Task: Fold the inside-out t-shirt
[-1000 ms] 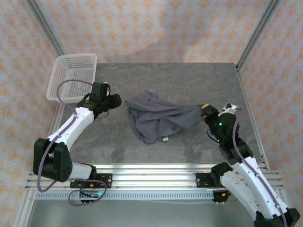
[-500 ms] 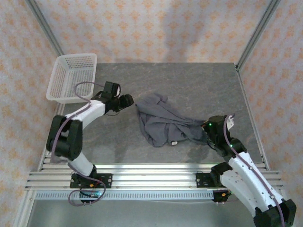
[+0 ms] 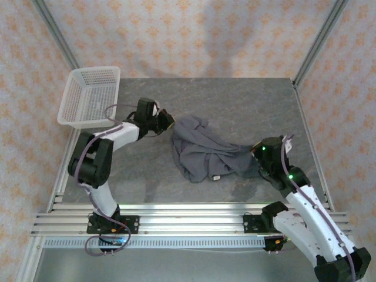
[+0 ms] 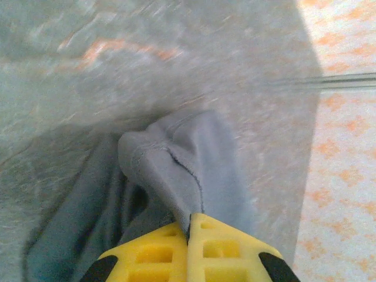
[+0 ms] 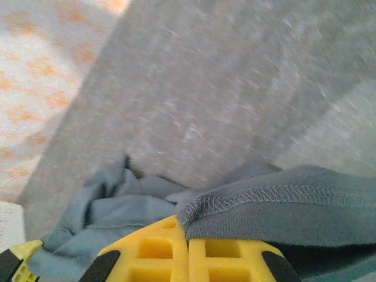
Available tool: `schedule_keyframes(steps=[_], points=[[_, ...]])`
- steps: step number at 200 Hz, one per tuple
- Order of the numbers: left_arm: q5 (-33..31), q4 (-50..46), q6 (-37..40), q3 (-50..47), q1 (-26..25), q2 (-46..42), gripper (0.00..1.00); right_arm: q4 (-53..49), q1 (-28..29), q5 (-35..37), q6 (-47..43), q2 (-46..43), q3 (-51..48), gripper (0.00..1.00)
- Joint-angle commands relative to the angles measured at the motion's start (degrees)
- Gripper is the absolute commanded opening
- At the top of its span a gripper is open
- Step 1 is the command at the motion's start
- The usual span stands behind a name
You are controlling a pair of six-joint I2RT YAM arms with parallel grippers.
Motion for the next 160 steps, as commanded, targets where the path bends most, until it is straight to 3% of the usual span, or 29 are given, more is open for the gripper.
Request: schedule_keyframes(steps=[1,37,54,67,84,120,160], points=[[-6.03,-8.4,7.46,10.9,0.46,-13.41,0.0,-0.05,-0.18,4.03,-6.85,0.24,10.83,0.0],[-20.44,-24.95,24.29,28.87,0.42,-24.84,0.0,-0.34,-0.23,10.08,-22.48,3.95,34.23,0.0],[-29.29,-26.17,31.58,31.02,0.4,-30.42,0.0,2.72,-0.23,14.86,-28.26,3.85,41.65,0.0],[-32.68,-24.86,35.62,30.61,0.44,-34.15,0.0,6.96,-0.23,14.98,-31.37,3.83,44.35,0.0],[-31.54,-21.93,38.45,29.38,0.39,-38.36,0.0,8.74,-0.23,11.81,-34.05,5.75,48.68,0.0],[-23.16,-10.36,40.75,23.23,0.39,-47.68,0.0,11.77,-0.22,1.87,-37.32,8.63,57.22,0.0],[-18.71,-11.74,41.79,28.01,0.39,-50.38,0.0,17.34,-0.23,-11.62,-36.26,9.78,61.92,0.0]])
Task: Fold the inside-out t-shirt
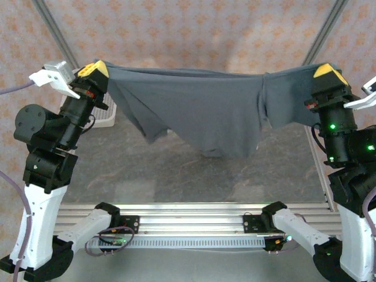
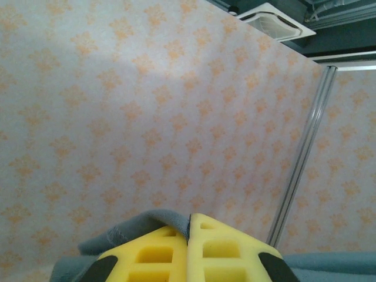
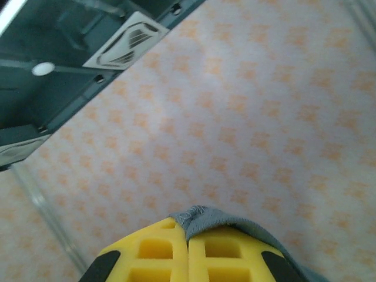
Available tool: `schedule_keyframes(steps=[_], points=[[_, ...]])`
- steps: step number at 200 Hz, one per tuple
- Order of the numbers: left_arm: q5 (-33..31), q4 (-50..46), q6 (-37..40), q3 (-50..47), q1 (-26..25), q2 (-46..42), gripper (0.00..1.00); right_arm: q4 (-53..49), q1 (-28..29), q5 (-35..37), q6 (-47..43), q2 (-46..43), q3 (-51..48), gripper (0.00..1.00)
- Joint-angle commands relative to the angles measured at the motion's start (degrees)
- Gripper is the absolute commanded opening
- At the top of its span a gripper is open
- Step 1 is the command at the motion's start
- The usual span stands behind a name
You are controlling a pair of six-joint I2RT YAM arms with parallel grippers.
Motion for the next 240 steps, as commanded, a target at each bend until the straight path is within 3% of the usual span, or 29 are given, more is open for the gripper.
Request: schedule_keyframes(steps=[1,39,88,115,128,136,149,156,169,184,199,217,228,240], points=[[1.93,3.26,2.95,4.27,0.49,-2.07,0.0,6.99,-0.34,-9.01,-1.19,0.16,4.63,0.0],[0.53,0.48,2.48,5.22,0.49,-1.05,0.0,6.96,-0.34,-13.56,-0.6,3.63,7.5,0.0],[-14.87,-9.03,0.31,2.58,0.48,7.69,0.0,-6.74,-0.31,-1.15,-1.87,12.06,8.79,0.0],[-15.23,-5.8,1.19,2.01,0.49,21.2,0.0,-12.45,-0.34,10.06,1.92,17.41,5.0,0.0],[-14.12,-2.64,0.95,4.9,0.48,30.46,0.0,-14.08,-0.57,19.53,3.51,20.27,2.97,0.0],[-13.28,-0.14,0.73,7.38,0.51,36.27,0.0,-15.01,-2.31,24.7,4.84,22.04,1.89,0.0],[-11.49,1.25,-0.89,13.18,0.5,45.15,0.0,-17.58,-7.2,25.49,8.23,24.32,1.05,0.0],[-9.85,1.39,-1.93,15.99,0.51,48.57,0.11,-19.22,-10.73,24.4,9.83,25.76,0.21,0.0],[-6.38,4.1,-3.41,16.52,0.36,50.95,0.47,-22.23,-16.02,22.0,12.75,27.55,-2.01,0.0],[-3.97,9.18,-4.46,11.14,-0.12,47.54,0.64,-23.21,-20.72,18.68,14.65,27.94,-7.17,0.0],[-1.59,10.66,-4.87,4.25,-0.52,41.05,0.67,-22.32,-24.36,15.47,17.48,27.2,-13.39,0.0],[4.26,4.26,-4.51,-2.93,-2.1,32.32,0.66,-21.34,-26.55,11.33,21.35,26.05,-19.49,0.0],[6.96,-0.17,-3.3,-7.98,-5.56,27.49,0.66,-19.47,-26.7,8.68,22.04,24.89,-22.88,0.0],[5.62,-4.52,-1.46,-13.6,-12.39,23.23,0.68,-15.8,-26.71,4.26,22.39,23.5,-26.65,0.0]])
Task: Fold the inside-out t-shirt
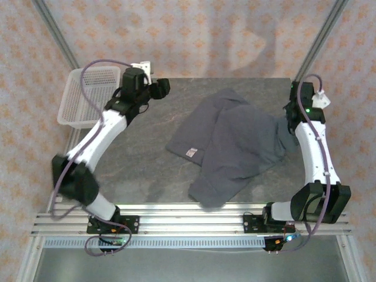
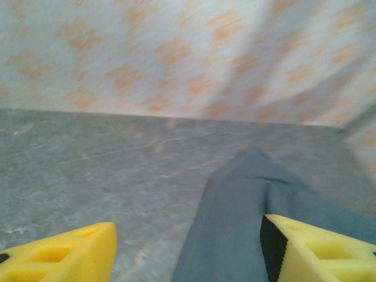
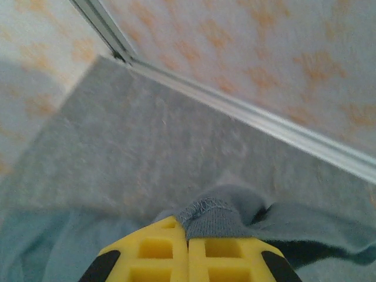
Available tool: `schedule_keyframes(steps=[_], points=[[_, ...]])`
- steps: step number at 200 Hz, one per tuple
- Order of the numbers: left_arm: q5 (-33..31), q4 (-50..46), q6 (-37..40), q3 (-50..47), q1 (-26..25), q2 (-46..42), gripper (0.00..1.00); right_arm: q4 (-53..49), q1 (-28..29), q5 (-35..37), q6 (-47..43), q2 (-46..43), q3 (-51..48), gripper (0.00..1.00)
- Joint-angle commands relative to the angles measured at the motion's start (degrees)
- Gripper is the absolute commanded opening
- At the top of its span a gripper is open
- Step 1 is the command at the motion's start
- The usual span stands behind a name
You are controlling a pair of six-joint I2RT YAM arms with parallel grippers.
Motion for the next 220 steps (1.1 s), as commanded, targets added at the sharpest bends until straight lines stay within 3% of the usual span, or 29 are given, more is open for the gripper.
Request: schedule_keyframes(steps=[1,19,58,86,102,146,151,162,165,192,220], points=[[4.89,-5.73,2.49,-7.62,-10.36,-11.63,0.68,4.54,0.07,-8.03,4.28,-4.46,-5.07,0.0],[-3.18,-9.93,2.8,-16.03,-23.11,-15.27,0.69,7.92,0.07,-12.89,4.87,-5.7,-8.42,0.0],[-16.61,-6.78,-0.29,-29.71,-46.07,-14.74,0.69,7.36,0.07,-15.34,3.02,-6.83,-10.15,0.0],[-22.66,-7.32,0.86,-28.38,-56.01,-4.95,0.69,7.63,0.07,-16.39,2.28,-8.06,-12.22,0.0],[-19.29,-7.11,1.67,-25.94,-57.29,2.48,0.68,8.07,0.07,-16.57,2.54,-8.6,-13.62,0.0],[-23.01,-7.35,1.31,-20.09,-58.23,14.77,0.68,6.76,0.07,-16.75,0.54,-8.71,-13.4,0.0],[-23.1,-7.68,1.71,-19.61,-58.32,15.6,0.6,6.69,0.07,-16.6,0.47,-9.89,-13.35,0.0],[-24.21,-8.78,2.07,-18.64,-58.17,16.46,0.09,6.47,0.07,-16.57,0.52,-10.58,-13.01,0.0],[-24.69,-9.19,2.17,-18.58,-58.14,16.31,0.0,6.31,0.07,-16.65,0.56,-10.62,-12.81,0.0],[-22.26,-11.87,3.65,-19.18,-54.13,4.95,0.0,3.98,0.13,-19.76,1.58,-12.13,-10.17,0.0],[-11.36,-18.5,6.11,-14.14,-43.15,-12.8,0.0,4.55,0.39,-33.83,2.55,-17.5,-5.95,0.0]])
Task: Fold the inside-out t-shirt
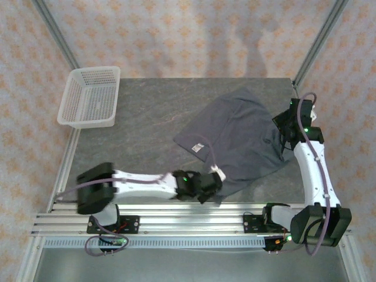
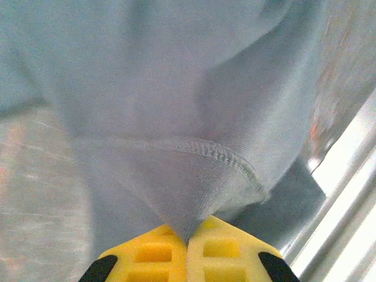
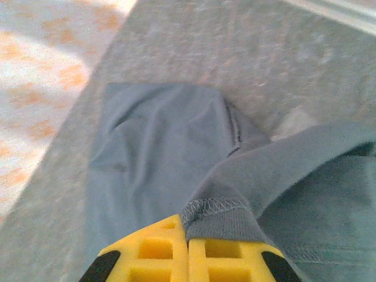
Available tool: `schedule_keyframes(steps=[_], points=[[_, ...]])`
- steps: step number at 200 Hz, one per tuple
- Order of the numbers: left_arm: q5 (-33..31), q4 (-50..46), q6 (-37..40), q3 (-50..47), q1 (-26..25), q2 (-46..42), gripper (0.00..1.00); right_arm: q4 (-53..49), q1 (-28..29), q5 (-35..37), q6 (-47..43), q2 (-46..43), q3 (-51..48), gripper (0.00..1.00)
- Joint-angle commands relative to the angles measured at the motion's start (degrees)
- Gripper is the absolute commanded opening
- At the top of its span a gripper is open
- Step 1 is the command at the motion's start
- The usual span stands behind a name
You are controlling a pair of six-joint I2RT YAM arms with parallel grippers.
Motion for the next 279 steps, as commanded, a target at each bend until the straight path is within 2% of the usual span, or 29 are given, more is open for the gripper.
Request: schedule_keyframes(steps=[1,17,31,42,56,84,110,134,146,164,188,212,245,261,271,279], points=[[6.74,-6.39,3.0,6.52,8.93,-15.82,0.0,0.18,0.38,-11.89,0.64,-5.8,5.19,0.0],[9.78,-11.52,6.0,12.86,15.46,-20.64,0.0,3.42,1.57,-17.13,1.49,-9.53,7.3,0.0],[14.97,-15.75,7.22,17.89,22.04,-21.2,0.0,3.88,3.53,-17.32,1.32,-11.29,9.97,0.0],[15.78,-18.0,7.58,19.97,26.62,-19.61,0.0,3.01,4.44,-16.47,1.04,-11.81,11.04,0.0],[15.15,-18.67,7.34,19.6,31.52,-16.24,0.0,1.67,4.58,-13.07,1.19,-11.78,9.9,0.0],[17.7,-13.37,3.0,15.5,39.53,-8.18,0.0,-5.77,4.49,-2.2,1.72,-7.37,7.09,0.0],[15.04,-11.46,2.52,14.2,42.05,-0.14,0.1,-8.0,4.4,2.38,-0.1,0.19,2.99,0.0],[14.74,-10.12,1.47,12.67,43.75,7.57,0.16,-5.9,4.22,2.07,-1.22,5.05,-1.84,0.0],[12.58,-8.68,-0.77,11.02,44.78,9.73,0.19,-4.31,4.22,1.4,-1.11,5.54,-3.84,0.0],[10.06,-7.01,-3.68,8.19,46.51,8.95,0.25,-3.13,4.22,0.92,-1.53,4.6,-5.1,0.0],[9.97,-4.32,-6.82,3.45,48.65,2.62,0.36,-3.1,4.18,1.2,-3.62,3.12,-4.93,0.0],[15.13,-1.32,-11.51,-2.0,50.91,-3.79,0.38,-3.47,4.22,0.55,-4.32,0.71,-4.98,0.0],[27.51,5.91,-19.8,-10.49,53.09,-9.35,0.36,-2.85,4.22,-1.39,-3.53,-0.86,-6.41,0.0],[34.49,14.1,-24.38,-15.27,52.97,-11.68,0.36,-2.35,4.22,-2.07,-3.31,-1.27,-6.86,0.0],[35.88,18.72,-25.35,-17.49,52.14,-12.7,0.39,-2.05,4.22,-2.27,-3.36,-1.23,-6.86,0.0],[34.58,18.44,-23.54,-17.44,51.08,-12.76,0.43,-1.8,4.25,-2.38,-3.35,-1.11,-7.03,0.0]])
